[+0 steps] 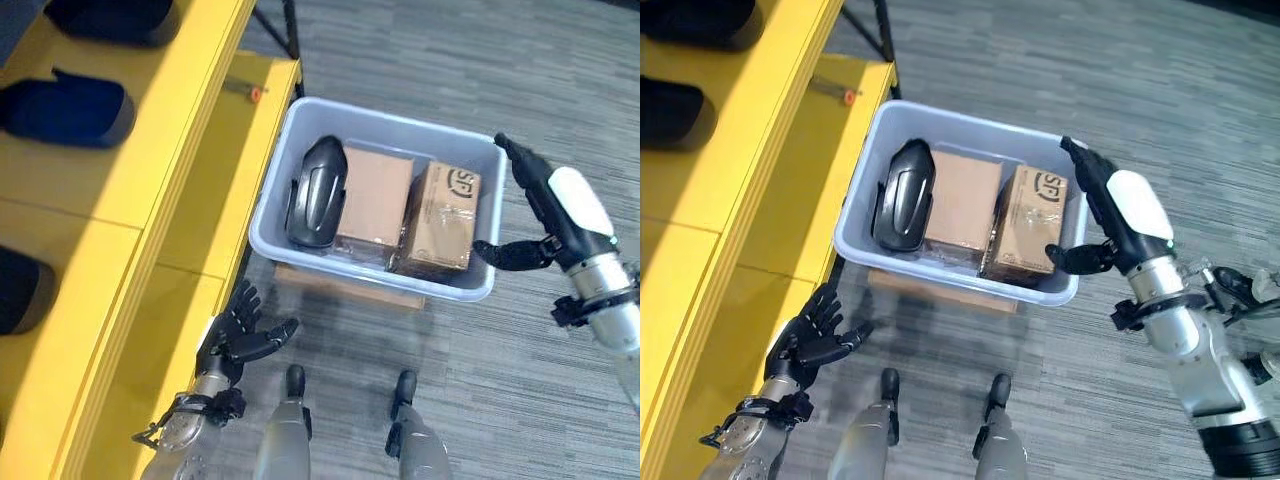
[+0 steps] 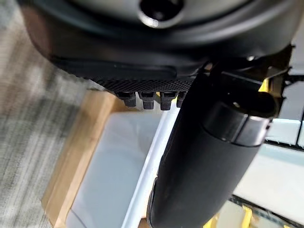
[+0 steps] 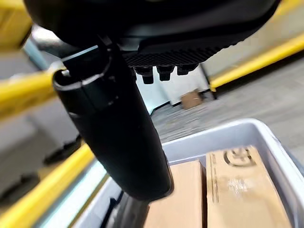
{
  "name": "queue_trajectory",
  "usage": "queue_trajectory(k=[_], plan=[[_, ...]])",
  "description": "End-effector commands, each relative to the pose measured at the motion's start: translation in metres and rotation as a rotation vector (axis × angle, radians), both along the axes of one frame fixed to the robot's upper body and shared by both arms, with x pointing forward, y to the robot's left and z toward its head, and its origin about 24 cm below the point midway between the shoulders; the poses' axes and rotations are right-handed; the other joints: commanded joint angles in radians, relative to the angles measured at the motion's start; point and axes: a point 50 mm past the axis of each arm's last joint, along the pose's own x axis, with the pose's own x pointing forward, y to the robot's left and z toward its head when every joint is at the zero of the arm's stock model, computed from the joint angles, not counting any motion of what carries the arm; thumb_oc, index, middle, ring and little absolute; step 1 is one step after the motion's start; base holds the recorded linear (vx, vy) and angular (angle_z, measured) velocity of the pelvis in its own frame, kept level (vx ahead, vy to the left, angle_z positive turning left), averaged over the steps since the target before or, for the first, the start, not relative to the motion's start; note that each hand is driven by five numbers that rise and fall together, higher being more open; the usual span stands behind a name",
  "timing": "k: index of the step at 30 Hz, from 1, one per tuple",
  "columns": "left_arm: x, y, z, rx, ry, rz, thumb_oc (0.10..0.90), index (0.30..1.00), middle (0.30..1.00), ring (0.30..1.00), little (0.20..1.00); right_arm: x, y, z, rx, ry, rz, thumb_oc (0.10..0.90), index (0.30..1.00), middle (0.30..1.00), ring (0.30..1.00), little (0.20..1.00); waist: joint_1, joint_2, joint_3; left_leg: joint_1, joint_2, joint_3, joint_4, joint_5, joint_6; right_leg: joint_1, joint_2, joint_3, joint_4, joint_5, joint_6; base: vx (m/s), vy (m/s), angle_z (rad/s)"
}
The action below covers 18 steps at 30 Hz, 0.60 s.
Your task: Move parts from the plastic box to the shelf.
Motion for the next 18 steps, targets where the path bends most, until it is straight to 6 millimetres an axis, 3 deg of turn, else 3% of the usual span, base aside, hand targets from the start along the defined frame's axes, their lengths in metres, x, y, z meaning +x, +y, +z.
queue_trajectory(k=[1,8,18], plan=[[0.009,0.003,0.045,0.041,-0.212,-0.046,0.900,1.000,1.000,1.000,1.000,0.001,0.018,0.059,-0.153,-0.239,0.068,0.900,1.000,1.000,1.000,1.000,0.020,-0.022,-0.030,-0.065,0.046,0.032,-0.052,0.105,-0.004,0.132,-0.038,-0.018,0.087,-0.172,0.032,0.00,-0.019,0.21],[0.015,-0.003,0.052,0.029,-0.240,-0.062,0.900,1.000,1.000,1.000,1.000,0.022,0.033,0.090,-0.451,-0.226,0.041,0.900,1.000,1.000,1.000,1.000,0.085,-0.047,0.036,-0.113,0.041,-0.003,-0.071,0.131,-0.008,0.112,-0.031,-0.063,0.087,-0.176,0.028,-0.01,-0.050,0.14],[0.020,-0.004,0.063,0.024,-0.294,-0.044,0.900,1.000,1.000,1.000,1.000,0.044,0.044,0.105,-0.692,-0.204,-0.020,0.900,1.000,1.000,1.000,1.000,0.116,-0.058,0.100,-0.157,0.044,-0.020,-0.076,0.144,-0.012,0.071,-0.024,-0.074,0.090,-0.171,0.026,-0.01,-0.017,0.06]])
